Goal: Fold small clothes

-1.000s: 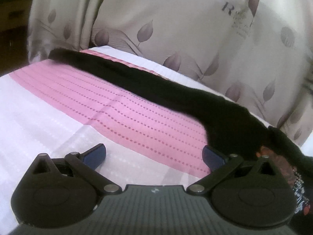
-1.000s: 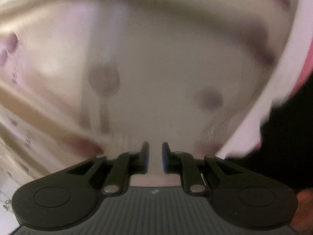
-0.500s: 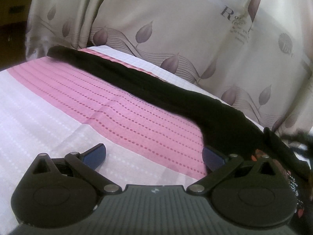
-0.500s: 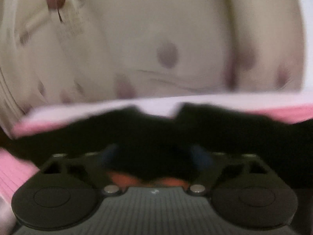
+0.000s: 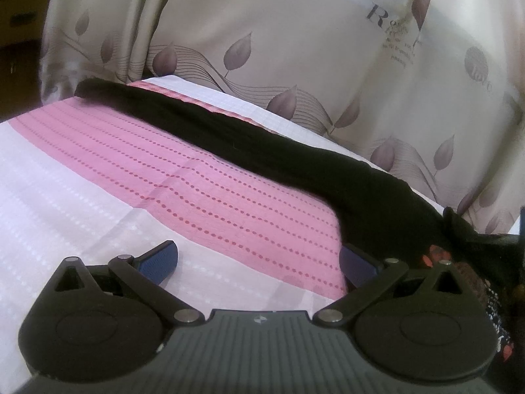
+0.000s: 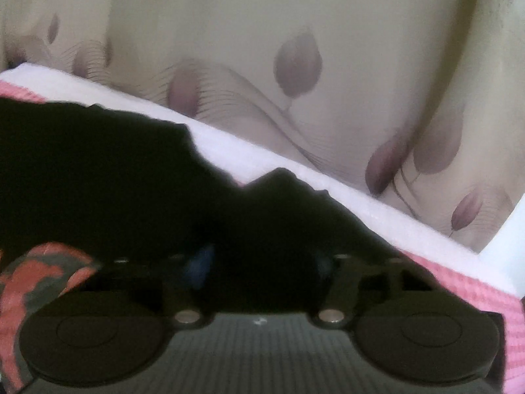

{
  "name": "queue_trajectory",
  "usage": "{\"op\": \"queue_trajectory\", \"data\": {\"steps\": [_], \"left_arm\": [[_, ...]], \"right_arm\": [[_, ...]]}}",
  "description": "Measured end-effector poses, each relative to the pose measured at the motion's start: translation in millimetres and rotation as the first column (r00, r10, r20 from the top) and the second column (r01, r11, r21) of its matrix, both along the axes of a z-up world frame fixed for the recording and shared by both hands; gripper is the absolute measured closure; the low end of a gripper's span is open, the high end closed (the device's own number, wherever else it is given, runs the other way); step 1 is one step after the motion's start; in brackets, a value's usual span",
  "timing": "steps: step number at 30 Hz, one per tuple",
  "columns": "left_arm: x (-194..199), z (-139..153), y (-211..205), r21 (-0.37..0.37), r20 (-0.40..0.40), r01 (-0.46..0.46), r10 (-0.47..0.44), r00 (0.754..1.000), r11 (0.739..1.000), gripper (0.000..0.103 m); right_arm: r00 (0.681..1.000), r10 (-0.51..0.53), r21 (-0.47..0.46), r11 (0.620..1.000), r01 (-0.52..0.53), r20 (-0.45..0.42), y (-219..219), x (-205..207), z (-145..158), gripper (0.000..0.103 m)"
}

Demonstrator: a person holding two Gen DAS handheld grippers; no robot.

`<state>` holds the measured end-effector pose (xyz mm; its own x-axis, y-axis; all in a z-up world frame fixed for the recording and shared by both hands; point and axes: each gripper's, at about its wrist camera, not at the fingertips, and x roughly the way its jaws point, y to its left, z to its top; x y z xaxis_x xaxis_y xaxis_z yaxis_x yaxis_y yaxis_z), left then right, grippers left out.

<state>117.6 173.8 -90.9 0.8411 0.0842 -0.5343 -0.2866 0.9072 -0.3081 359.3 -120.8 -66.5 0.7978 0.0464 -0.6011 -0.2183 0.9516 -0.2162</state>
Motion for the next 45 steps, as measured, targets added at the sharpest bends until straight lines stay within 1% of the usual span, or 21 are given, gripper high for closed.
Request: {"op": "queue_trajectory", "data": {"steps": [1,2,3,7,11,15,18,20,24,26,28,29,31,32,33,35,37,38,39,42,45], "left_arm": [[-0.2,-0.1,-0.2,0.000,0.000,0.000,0.000,1.000,1.000,0.000],[-0.1,-0.1,-0.3,0.000,0.000,0.001,-0.001,1.000,1.000,0.000],[-0.1,-0.2,-0.2,0.000,0.000,0.001,-0.001,1.000,1.000,0.000],[0.3,-0.5,-0.9,0.000,-0.001,0.001,-0.001,1.000,1.000,0.000],[0.4,-0.7,-0.6,0.001,-0.002,0.002,-0.002,1.000,1.000,0.000],[1.0,-1.1,-1.6,-0.003,0.001,0.000,0.000,1.000,1.000,0.000],[0.9,-1.2,-1.8,-0.003,0.001,0.000,0.000,1.000,1.000,0.000],[0.9,-1.5,-1.2,-0.006,0.003,0.000,0.000,1.000,1.000,0.000],[1.2,-1.2,-1.9,-0.004,0.002,0.001,-0.001,1.000,1.000,0.000],[1.2,-1.2,-1.6,-0.004,0.002,0.001,-0.001,1.000,1.000,0.000],[1.1,-1.2,-1.4,-0.004,-0.001,0.001,-0.001,1.000,1.000,0.000],[1.1,-1.2,-1.4,-0.005,0.000,0.001,-0.001,1.000,1.000,0.000],[0.9,-1.0,-1.1,-0.007,0.000,0.000,0.000,1.000,1.000,0.000],[1.1,-0.9,-1.5,-0.006,-0.001,0.000,0.000,1.000,1.000,0.000],[1.2,-0.8,-2.0,-0.004,-0.002,0.000,0.000,1.000,1.000,0.000],[1.0,-0.7,-1.7,-0.005,-0.002,0.000,0.000,1.000,1.000,0.000],[0.5,-0.6,-0.9,-0.011,-0.001,0.000,0.000,1.000,1.000,0.000],[0.3,-0.5,-0.5,-0.014,0.001,0.000,0.000,1.000,1.000,0.000],[0.1,-0.4,0.0,-0.016,-0.006,-0.001,0.000,1.000,1.000,0.000],[-1.3,-0.2,2.4,-0.034,0.003,0.002,-0.002,1.000,0.999,0.000],[-1.7,0.2,13.0,-0.108,0.036,0.029,-0.025,0.999,0.994,0.000]], "right_arm": [[1.000,-0.005,0.010,1.000,0.005,-0.007,-3.0,3.5,-0.5,0.061],[1.000,-0.007,0.014,1.000,0.007,-0.014,-5.5,4.4,0.7,0.081],[1.000,-0.012,0.022,1.000,0.013,-0.019,-7.1,4.8,2.0,0.085],[1.000,-0.021,0.125,0.992,0.018,0.019,-12.7,-1.8,13.4,0.088],[0.997,-0.038,0.246,0.969,0.020,0.069,-11.4,-6.4,36.7,0.088],[0.995,-0.012,0.378,0.925,-0.028,0.103,7.9,-8.0,61.6,0.088],[0.990,0.033,0.444,0.891,-0.089,0.134,36.6,-10.7,72.3,0.088],[0.986,0.070,0.459,0.878,-0.132,0.150,60.1,-14.2,74.5,0.088],[0.981,0.144,0.509,0.839,-0.191,0.132,102.8,-16.8,63.5,0.088],[0.979,0.163,0.482,0.852,-0.204,0.125,122.1,-16.1,53.1,0.088],[0.979,0.187,0.466,0.861,-0.204,0.082,133.3,-9.3,38.5,0.088],[0.978,0.201,0.451,0.869,-0.202,0.051,136.4,-6.7,31.4,0.086],[0.971,0.238,0.449,0.869,-0.208,-0.012,136.9,-6.7,21.1,0.073],[0.964,0.265,0.473,0.853,-0.223,-0.024,133.0,-10.7,19.7,0.059],[0.958,0.286,0.511,0.825,-0.241,-0.010,126.1,-18.4,21.0,0.037],[0.958,0.281,0.592,0.762,-0.262,0.063,101.5,-41.4,26.7,0.014],[0.961,0.261,0.652,0.713,-0.258,0.094,73.4,-64.8,31.8,0.014],[0.965,0.244,0.657,0.713,-0.243,0.092,60.5,-75.7,33.6,0.014],[0.974,0.210,0.637,0.740,-0.216,0.087,50.3,-87.0,35.7,0.014],[0.989,0.112,0.515,0.844,-0.147,0.099,25.1,-121.1,35.3,0.014],[0.994,-0.003,0.418,0.907,-0.044,0.112,3.9,-141.4,27.0,0.014]]}}
